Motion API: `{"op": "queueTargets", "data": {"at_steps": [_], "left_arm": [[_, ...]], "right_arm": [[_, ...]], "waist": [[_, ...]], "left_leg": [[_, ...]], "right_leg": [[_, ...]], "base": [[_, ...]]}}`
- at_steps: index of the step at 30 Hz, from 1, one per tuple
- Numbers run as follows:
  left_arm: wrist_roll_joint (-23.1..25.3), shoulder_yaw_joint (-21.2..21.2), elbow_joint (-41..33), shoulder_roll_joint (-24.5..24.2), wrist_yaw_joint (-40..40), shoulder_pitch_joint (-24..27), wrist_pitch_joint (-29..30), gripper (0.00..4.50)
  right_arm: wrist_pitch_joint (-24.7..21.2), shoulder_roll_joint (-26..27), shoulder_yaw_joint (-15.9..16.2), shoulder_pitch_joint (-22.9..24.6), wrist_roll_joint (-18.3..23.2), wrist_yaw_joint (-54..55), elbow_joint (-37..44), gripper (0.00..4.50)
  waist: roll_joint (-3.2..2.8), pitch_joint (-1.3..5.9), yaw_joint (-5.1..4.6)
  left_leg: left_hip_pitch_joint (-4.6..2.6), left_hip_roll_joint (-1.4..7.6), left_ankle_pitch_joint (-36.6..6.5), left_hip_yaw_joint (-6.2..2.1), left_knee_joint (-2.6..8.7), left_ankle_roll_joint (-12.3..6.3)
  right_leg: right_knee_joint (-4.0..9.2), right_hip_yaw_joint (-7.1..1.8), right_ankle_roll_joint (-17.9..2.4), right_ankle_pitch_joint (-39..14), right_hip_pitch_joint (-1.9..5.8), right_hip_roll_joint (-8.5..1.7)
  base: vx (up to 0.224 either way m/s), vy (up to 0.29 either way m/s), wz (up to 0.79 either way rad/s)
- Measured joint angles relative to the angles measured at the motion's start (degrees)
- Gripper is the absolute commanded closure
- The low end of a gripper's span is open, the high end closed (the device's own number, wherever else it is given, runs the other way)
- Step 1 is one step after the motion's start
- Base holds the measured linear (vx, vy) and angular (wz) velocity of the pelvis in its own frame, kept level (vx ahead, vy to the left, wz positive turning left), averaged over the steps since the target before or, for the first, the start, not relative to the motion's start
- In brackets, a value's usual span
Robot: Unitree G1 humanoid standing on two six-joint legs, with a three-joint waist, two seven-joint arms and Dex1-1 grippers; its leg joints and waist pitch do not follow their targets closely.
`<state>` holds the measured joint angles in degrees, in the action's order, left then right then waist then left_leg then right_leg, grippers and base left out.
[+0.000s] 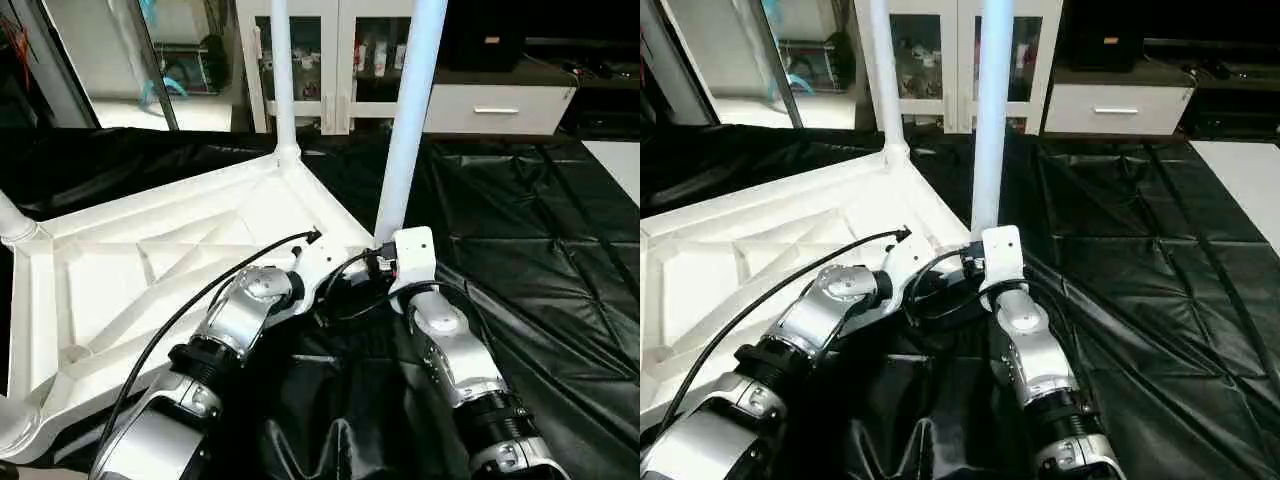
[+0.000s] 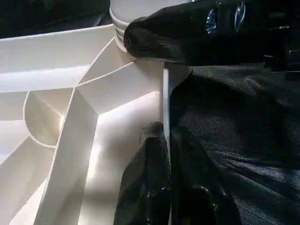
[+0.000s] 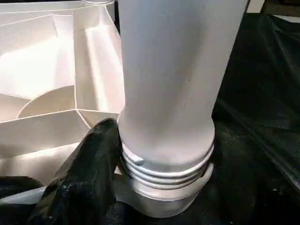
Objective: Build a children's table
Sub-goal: Rotate leg to tighten
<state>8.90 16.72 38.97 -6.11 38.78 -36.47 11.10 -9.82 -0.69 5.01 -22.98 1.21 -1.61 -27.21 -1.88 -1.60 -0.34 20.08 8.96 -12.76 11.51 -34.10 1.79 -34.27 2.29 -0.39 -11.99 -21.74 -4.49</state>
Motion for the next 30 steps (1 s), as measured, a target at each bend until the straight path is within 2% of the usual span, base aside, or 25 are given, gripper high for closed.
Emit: {"op": "queueTargets", "data": {"at_steps": [4,6,10,13,14,16,17,23,26,30], "left_arm": [[0.0,0.0,0.1,0.1,0.0,0.2,-0.7,4.50],[0.0,0.0,0.0,-0.1,0.3,0.3,-1.0,4.50],[0.0,0.2,-0.5,-0.8,0.5,0.5,-1.5,4.50],[-0.1,0.3,-1.5,-1.6,1.6,1.1,-1.4,4.50],[-0.3,0.3,-2.9,-2.6,3.1,1.9,-1.3,4.50],[-0.6,0.6,-4.6,-3.9,5.3,2.9,-1.2,4.50],[-0.9,1.0,-5.9,-4.9,7.1,3.6,-1.1,4.50],[-3.3,2.4,-12.3,-9.9,17.4,6.6,-0.1,4.50],[-4.4,3.4,-15.3,-11.8,22.2,7.6,0.5,4.50],[-5.3,4.8,-19.1,-13.0,26.2,9.1,2.3,4.50]], "right_arm": [[2.0,-0.9,0.1,0.9,0.1,-3.6,0.2,1.83],[2.5,-1.4,0.0,1.6,0.4,-4.4,0.8,1.27],[2.0,-3.9,0.7,4.7,1.2,-8.8,4.2,0.95],[-0.1,-6.1,0.6,5.3,3.6,-14.0,6.6,0.78],[-1.4,-8.7,0.9,5.8,4.9,-18.1,8.2,0.78],[-2.6,-12.6,0.8,6.2,6.2,-23.3,10.0,0.46],[-3.6,-15.3,1.0,6.6,7.4,-27.4,11.8,0.41],[-5.2,-26.8,2.6,7.2,10.6,-45.1,16.1,0.35],[-5.5,-30.6,3.1,7.2,11.3,-51.4,16.4,0.35],[-5.8,-34.4,5.7,7.0,11.9,-59.4,17.7,0.35]], "waist": [[-0.07,0.04,0.30],[-0.16,0.09,0.50],[-0.18,0.11,0.60],[-0.11,0.06,0.37],[-0.07,0.04,0.34],[0.07,-0.05,0.38],[-0.20,0.01,0.47],[-0.02,-0.09,0.81],[0.18,-0.22,1.33],[0.34,-0.32,2.31]], "left_leg": [[0.00,0.00,0.0,0.00,0.07,0.00],[0.00,0.00,0.0,0.00,0.23,0.00],[0.05,0.00,0.0,0.00,0.38,0.01],[0.06,0.02,0.0,0.00,0.37,0.00],[0.08,0.02,0.0,0.00,0.39,0.01],[0.07,0.03,0.0,0.00,0.41,0.00],[0.08,0.04,0.0,-0.01,0.46,0.00],[0.12,0.11,0.1,-0.02,0.56,-0.16],[0.04,0.12,0.1,-0.02,0.46,-0.32],[0.08,0.11,0.0,0.00,0.28,-0.48]], "right_leg": [[0.02,0.01,0.0,0.0,-0.02,0.00],[0.09,0.04,0.1,0.0,-0.03,0.00],[0.10,0.08,0.3,-0.1,-0.07,0.00],[0.08,0.09,0.3,-0.1,-0.10,0.01],[0.10,0.08,0.3,-0.1,-0.11,0.01],[0.10,0.11,0.4,-0.1,-0.12,0.02],[0.11,0.13,0.4,-0.1,-0.13,0.02],[0.16,0.25,0.5,-0.2,-0.15,0.04],[0.23,0.27,0.5,-0.2,-0.17,0.04],[0.23,0.23,0.4,-0.2,-0.17,0.02]], "base": [[0.000,0.000,0.00],[0.000,0.000,0.00],[0.000,0.000,0.00],[0.000,0.000,0.00],[0.000,0.000,0.00],[0.000,0.000,0.00],[0.000,0.000,0.00],[0.000,0.000,0.00],[0.000,0.000,0.00],[0.000,0.000,0.00]]}}
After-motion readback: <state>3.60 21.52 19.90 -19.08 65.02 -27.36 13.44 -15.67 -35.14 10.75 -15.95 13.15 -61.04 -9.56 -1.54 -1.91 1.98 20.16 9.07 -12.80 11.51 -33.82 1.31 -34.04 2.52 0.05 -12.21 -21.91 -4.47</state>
